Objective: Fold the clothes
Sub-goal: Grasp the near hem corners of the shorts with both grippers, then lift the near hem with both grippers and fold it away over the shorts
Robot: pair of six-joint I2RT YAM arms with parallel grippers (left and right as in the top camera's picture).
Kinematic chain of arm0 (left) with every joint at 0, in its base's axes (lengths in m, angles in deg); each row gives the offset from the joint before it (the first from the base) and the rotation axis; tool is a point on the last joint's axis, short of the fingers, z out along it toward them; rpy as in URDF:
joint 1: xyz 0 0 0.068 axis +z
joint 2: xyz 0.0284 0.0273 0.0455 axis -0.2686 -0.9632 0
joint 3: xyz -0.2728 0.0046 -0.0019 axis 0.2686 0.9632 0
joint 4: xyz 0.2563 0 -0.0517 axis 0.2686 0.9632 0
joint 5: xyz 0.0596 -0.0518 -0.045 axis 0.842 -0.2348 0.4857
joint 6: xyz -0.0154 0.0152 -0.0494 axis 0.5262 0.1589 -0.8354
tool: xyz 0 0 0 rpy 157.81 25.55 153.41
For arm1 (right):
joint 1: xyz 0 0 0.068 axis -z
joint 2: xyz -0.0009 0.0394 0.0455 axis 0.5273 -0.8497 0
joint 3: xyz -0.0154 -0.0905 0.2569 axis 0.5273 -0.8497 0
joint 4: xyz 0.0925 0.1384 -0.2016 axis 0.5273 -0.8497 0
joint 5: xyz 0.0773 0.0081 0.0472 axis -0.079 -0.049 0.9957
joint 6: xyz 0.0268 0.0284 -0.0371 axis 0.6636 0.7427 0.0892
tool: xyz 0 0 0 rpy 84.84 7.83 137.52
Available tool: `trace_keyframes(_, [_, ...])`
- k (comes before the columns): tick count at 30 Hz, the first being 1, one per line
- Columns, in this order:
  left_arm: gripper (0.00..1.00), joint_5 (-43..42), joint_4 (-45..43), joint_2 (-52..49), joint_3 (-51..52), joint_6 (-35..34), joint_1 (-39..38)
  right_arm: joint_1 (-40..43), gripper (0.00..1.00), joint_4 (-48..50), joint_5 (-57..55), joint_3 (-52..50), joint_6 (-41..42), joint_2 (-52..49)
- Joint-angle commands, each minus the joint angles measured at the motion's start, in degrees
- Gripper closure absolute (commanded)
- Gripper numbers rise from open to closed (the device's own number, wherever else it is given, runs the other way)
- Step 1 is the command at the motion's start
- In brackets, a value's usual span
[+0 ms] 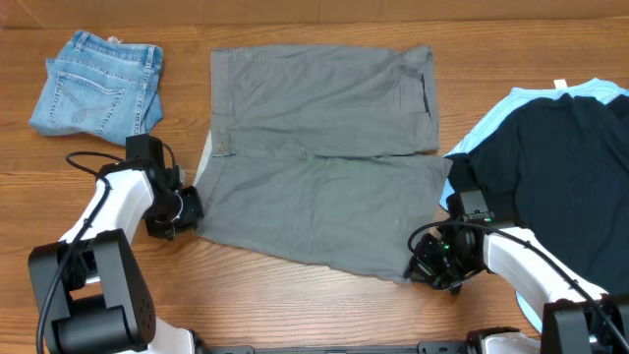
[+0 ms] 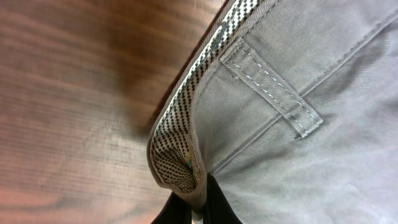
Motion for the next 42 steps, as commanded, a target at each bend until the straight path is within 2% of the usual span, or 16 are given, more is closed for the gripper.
trace_keyframes(1, [0.96,1.90,2.75,5.18,-2.89,-1.57,1.36,-0.42,0.96,-5.27,-4.11,5.73,-2.23,3.69])
trace_keyframes(6, [0.96,6.64,11.61,14.27,-6.27,-3.21,5.20,-0.42,0.96,-19.63,-13.97,16.79,-2.60,10.86])
trace_keyframes(11, [0.96,11.19,19.41,25.07,-7.76,-3.56,10.78,-0.42,0.96,-31.30,-18.47,30.64,-2.27,19.10])
trace_keyframes(22, [0.96,13.73,27.50,41.24,-9.35,-3.56,13.75,-0.42,0.96,-44.17,-20.96,53.77,-1.90,25.16])
trace_keyframes(26, [0.96,13.88,28.04,43.08,-10.16,-4.13,13.68,-0.42,0.96,-43.06,-20.96,54.84,-1.90,24.96])
trace_keyframes(31, [0.96,13.35,24.96,41.31,-10.14,-4.42,13.68,-0.42,0.96,-36.87,-22.69,53.51,-1.97,20.85])
trace_keyframes(37, [0.96,9.81,17.49,34.05,-10.14,-4.44,13.68,-0.44,0.96,-25.53,-24.13,53.18,-2.16,9.05])
trace_keyframes(42, [0.96,5.27,7.37,25.24,-10.14,-4.39,13.31,-0.42,0.96,-15.37,-24.15,53.18,-2.14,-3.39])
